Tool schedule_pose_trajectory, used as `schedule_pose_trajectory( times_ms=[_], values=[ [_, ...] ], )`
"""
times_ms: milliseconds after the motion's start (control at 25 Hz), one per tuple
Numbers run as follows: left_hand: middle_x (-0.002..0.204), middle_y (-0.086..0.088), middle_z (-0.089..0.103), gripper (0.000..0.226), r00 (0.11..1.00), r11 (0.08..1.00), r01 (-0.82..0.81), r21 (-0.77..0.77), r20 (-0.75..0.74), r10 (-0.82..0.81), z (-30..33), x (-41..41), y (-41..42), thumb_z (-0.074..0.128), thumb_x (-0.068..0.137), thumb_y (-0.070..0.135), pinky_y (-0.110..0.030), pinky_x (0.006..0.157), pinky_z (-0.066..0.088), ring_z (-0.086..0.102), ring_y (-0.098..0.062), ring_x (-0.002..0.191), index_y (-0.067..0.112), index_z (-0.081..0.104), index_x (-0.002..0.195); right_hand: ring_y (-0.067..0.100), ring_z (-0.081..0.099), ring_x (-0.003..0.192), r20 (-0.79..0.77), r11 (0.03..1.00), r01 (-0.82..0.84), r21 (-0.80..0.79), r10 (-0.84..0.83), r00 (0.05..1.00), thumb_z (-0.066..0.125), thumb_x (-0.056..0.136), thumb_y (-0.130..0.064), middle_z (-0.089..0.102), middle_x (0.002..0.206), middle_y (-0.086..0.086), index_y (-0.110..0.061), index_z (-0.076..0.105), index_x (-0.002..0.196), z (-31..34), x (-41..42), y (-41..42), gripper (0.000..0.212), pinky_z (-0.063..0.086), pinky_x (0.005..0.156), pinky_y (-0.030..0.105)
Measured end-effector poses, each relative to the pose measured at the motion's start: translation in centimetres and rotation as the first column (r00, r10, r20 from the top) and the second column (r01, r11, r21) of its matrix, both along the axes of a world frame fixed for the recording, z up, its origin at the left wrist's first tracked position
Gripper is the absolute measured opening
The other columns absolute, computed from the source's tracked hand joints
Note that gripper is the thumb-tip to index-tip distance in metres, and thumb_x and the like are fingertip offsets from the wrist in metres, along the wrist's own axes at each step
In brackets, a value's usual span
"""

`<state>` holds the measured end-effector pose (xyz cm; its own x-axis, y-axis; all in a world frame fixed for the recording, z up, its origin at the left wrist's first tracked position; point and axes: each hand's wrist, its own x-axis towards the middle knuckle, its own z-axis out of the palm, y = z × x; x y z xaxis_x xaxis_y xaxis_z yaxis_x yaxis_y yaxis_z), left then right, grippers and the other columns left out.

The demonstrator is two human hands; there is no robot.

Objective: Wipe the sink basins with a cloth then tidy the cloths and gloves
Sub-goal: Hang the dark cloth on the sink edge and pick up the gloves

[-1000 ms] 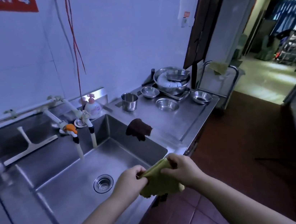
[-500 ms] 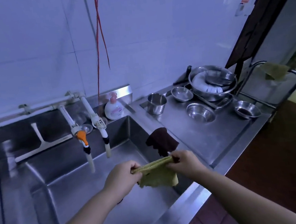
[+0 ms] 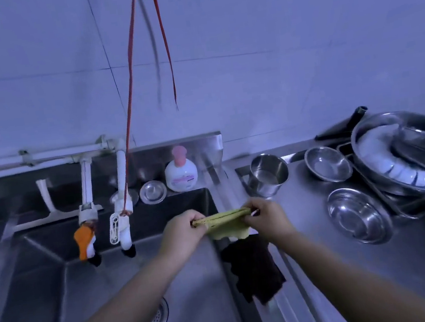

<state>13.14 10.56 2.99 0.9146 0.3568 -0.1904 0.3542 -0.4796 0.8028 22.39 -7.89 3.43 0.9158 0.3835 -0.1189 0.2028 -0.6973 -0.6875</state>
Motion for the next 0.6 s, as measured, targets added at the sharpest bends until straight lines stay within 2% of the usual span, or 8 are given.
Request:
schedule_pose_trajectory(
  times_ms=[80, 120, 240, 320, 400, 480, 600],
  values=[
    [0.074, 0.015, 0.065, 0.013, 0.992, 0.996, -0.092, 0.021, 0.088, 0.09, -0.1, 3.5, -0.4, 0.066, 0.08, 0.016, -0.016, 0.061, 0.042, 0.059, -0.003, 0.071, 0.027, 0.067, 0.084, -0.003, 0.055, 0.061, 0.044, 0.998, 0.018, 0.053, -0.02, 0.999, 0.063, 0.075, -0.004, 0.061, 0.071, -0.01, -0.025, 0.065, 0.078, -0.1, 4.0, 0.4, 0.021, 0.04, 0.054, 0.007],
    [0.079, 0.017, 0.065, 0.015, 0.982, 0.99, -0.14, 0.015, 0.131, 0.136, -0.5, 5.1, -0.8, 0.066, 0.079, 0.014, -0.015, 0.063, 0.04, 0.059, -0.002, 0.074, 0.027, 0.068, 0.088, -0.002, 0.054, 0.063, 0.071, 0.997, 0.016, 0.075, -0.022, 0.997, 0.062, 0.075, -0.003, 0.06, 0.073, -0.01, -0.022, 0.066, 0.081, -0.3, 5.8, 0.6, 0.02, 0.039, 0.056, 0.006],
    [0.099, 0.012, 0.064, 0.025, 0.968, 0.983, -0.183, 0.027, 0.177, 0.176, -3.3, 8.1, -2.1, 0.064, 0.079, 0.006, -0.013, 0.075, 0.038, 0.057, -0.004, 0.087, 0.019, 0.069, 0.1, 0.006, 0.052, 0.087, 0.146, 0.995, -0.081, 0.052, 0.073, 0.987, 0.059, 0.073, 0.006, 0.057, 0.098, -0.005, -0.009, 0.068, 0.097, -2.6, 9.4, 0.5, 0.03, 0.033, 0.072, 0.001],
    [0.112, 0.003, 0.061, 0.03, 0.988, 0.992, -0.109, 0.056, 0.111, 0.102, -6.0, 8.7, -2.9, 0.059, 0.079, -0.001, -0.014, 0.083, 0.037, 0.057, -0.012, 0.101, 0.013, 0.067, 0.105, 0.013, 0.052, 0.103, 0.12, 0.988, -0.151, -0.036, 0.154, 0.981, 0.057, 0.074, 0.01, 0.055, 0.115, 0.003, -0.003, 0.067, 0.105, -5.2, 10.2, -0.1, 0.035, 0.027, 0.08, -0.001],
    [0.123, -0.002, 0.058, 0.033, 1.0, 0.994, -0.005, 0.11, -0.007, 0.006, -8.6, 8.5, -3.5, 0.055, 0.081, -0.002, -0.017, 0.087, 0.036, 0.054, -0.019, 0.113, 0.011, 0.066, 0.11, 0.02, 0.053, 0.113, 0.066, 0.971, -0.208, -0.119, 0.217, 0.974, 0.058, 0.076, 0.007, 0.053, 0.127, 0.008, -0.002, 0.067, 0.109, -7.5, 10.1, -1.1, 0.035, 0.026, 0.084, 0.003],
    [0.129, -0.005, 0.056, 0.032, 0.994, 0.988, 0.079, 0.13, -0.088, -0.068, -10.3, 8.0, -3.8, 0.054, 0.084, 0.0, -0.012, 0.082, 0.031, 0.052, -0.022, 0.117, 0.01, 0.066, 0.111, 0.025, 0.055, 0.114, 0.035, 0.956, -0.252, -0.15, 0.26, 0.965, 0.06, 0.079, 0.003, 0.054, 0.128, 0.012, -0.003, 0.069, 0.107, -9.0, 9.9, -1.9, 0.031, 0.03, 0.085, 0.009],
    [0.136, -0.005, 0.05, 0.03, 0.987, 0.988, 0.093, 0.124, -0.144, -0.074, -11.4, 7.8, -4.1, 0.053, 0.088, 0.004, -0.008, 0.078, 0.026, 0.049, -0.02, 0.12, 0.01, 0.063, 0.115, 0.028, 0.058, 0.109, 0.038, 0.949, -0.275, -0.154, 0.284, 0.958, 0.061, 0.082, 0.0, 0.056, 0.124, 0.015, -0.003, 0.072, 0.102, -9.8, 9.7, -2.3, 0.024, 0.036, 0.084, 0.017]
  ],
)
